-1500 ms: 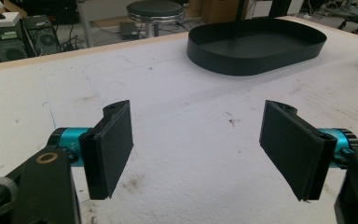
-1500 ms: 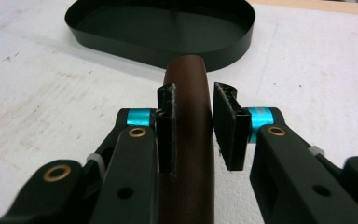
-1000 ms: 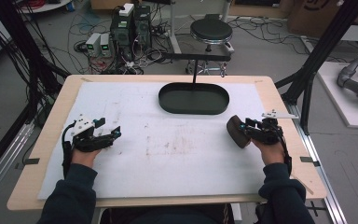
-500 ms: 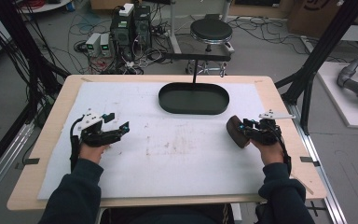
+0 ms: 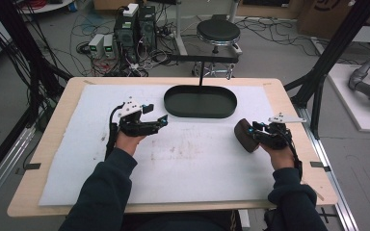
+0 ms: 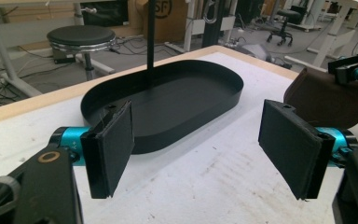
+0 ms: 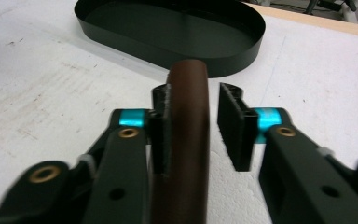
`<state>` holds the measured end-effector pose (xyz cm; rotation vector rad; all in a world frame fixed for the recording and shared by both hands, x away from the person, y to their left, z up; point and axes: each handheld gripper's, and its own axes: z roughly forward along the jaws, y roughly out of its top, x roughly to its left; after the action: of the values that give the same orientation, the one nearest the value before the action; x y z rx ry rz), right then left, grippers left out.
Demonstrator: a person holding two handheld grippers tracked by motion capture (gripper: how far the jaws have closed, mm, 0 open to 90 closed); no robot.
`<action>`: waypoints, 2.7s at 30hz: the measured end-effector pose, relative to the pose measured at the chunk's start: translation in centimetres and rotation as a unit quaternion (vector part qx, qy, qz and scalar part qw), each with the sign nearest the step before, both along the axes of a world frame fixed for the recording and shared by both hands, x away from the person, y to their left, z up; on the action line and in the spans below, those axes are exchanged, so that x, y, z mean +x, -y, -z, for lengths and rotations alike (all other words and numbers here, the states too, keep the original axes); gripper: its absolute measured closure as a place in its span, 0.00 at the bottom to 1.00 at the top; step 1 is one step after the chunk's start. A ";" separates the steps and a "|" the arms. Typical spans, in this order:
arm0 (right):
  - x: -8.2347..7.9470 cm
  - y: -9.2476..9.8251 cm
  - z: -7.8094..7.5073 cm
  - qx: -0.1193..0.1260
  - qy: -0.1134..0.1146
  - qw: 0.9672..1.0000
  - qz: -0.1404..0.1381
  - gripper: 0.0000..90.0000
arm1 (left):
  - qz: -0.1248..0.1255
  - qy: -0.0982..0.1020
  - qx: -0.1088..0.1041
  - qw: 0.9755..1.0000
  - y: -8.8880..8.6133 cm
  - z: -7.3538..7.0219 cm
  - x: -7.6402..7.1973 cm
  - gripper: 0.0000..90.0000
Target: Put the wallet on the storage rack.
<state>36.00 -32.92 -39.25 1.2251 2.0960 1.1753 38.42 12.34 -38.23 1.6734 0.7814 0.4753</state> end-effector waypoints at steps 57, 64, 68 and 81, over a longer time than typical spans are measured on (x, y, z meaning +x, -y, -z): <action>0.8 -1.3 0.8 -0.021 -0.021 0.998 -0.053 0.48 | 0.116 -0.055 0.101 0.987 23.4 2.2 8.2 0.28; 1.1 -1.6 1.6 -0.052 -0.036 0.997 -0.046 0.52 | 0.105 -0.055 0.086 0.989 21.5 1.3 8.4 0.28; 1.2 -1.3 1.9 -0.051 -0.040 0.997 -0.042 0.54 | 0.087 -0.050 0.076 0.992 19.0 0.5 8.3 0.28; 1.6 -1.2 2.4 -0.061 -0.052 0.996 -0.047 0.69 | 0.016 -0.014 0.045 0.999 7.1 -0.2 4.5 0.28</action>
<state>37.58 -31.73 -41.65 1.1657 2.2879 1.0256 42.89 5.20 -38.03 1.7765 0.7622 0.4721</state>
